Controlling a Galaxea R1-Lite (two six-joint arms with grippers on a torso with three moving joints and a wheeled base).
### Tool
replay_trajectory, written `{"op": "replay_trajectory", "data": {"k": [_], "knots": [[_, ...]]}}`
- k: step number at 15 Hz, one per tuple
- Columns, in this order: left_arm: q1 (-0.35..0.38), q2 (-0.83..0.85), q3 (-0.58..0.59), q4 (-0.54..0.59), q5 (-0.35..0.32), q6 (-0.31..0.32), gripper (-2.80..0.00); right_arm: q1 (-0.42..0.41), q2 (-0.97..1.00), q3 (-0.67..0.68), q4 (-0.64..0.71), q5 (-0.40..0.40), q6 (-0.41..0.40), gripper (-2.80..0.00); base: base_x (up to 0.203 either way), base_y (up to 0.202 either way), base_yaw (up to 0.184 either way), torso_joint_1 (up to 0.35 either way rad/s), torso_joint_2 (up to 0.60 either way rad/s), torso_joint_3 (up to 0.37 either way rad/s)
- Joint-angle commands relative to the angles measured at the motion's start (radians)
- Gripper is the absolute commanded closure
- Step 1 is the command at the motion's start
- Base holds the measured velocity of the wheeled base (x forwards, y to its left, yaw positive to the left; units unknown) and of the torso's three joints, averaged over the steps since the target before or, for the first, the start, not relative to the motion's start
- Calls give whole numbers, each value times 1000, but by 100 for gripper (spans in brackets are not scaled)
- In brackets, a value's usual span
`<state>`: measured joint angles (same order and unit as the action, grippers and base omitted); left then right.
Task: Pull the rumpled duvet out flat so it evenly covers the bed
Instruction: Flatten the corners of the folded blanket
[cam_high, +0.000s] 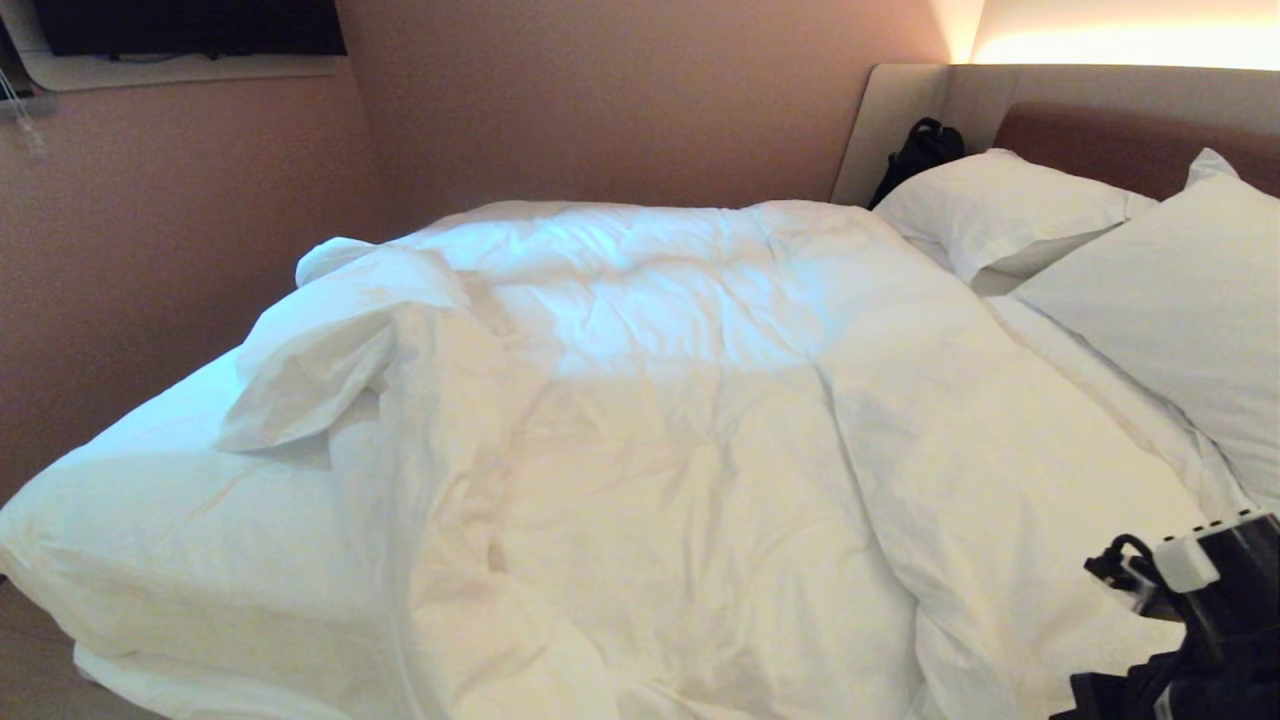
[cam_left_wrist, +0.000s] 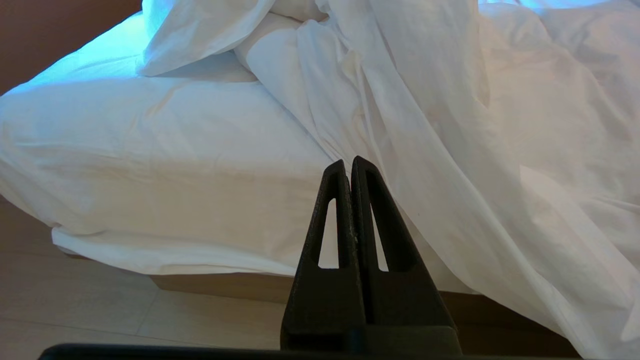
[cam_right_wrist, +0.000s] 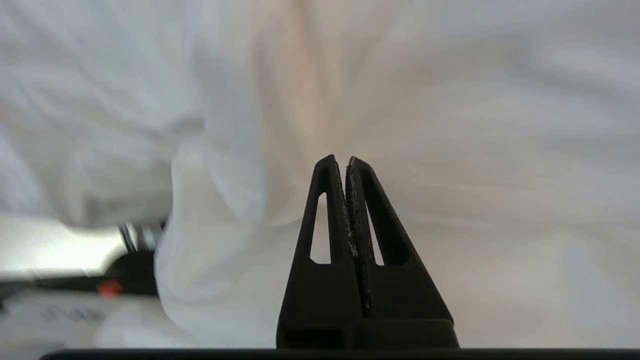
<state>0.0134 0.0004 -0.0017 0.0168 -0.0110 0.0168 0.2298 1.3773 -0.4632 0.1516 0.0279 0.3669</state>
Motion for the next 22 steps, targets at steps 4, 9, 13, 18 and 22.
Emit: {"op": "replay_trajectory", "data": {"k": [4, 9, 13, 18, 22], "knots": [[0, 0, 0, 0, -1, 0, 0, -256, -149, -5, -27, 13, -17, 0, 0, 0, 0, 0, 0, 0], [0, 0, 0, 0, -1, 0, 0, -400, -168, 0, -46, -21, 7, 0, 0, 0, 0, 0, 0, 0], [0, 0, 0, 0, -1, 0, 0, -405, -279, 6, -40, -51, 76, 0, 0, 0, 0, 0, 0, 0], [0, 0, 0, 0, 0, 0, 0, -403, -639, 46, -34, -50, 63, 0, 0, 0, 0, 0, 0, 0], [0, 0, 0, 0, 0, 0, 0, -402, -883, 55, 16, -54, -45, 0, 0, 0, 0, 0, 0, 0]]}}
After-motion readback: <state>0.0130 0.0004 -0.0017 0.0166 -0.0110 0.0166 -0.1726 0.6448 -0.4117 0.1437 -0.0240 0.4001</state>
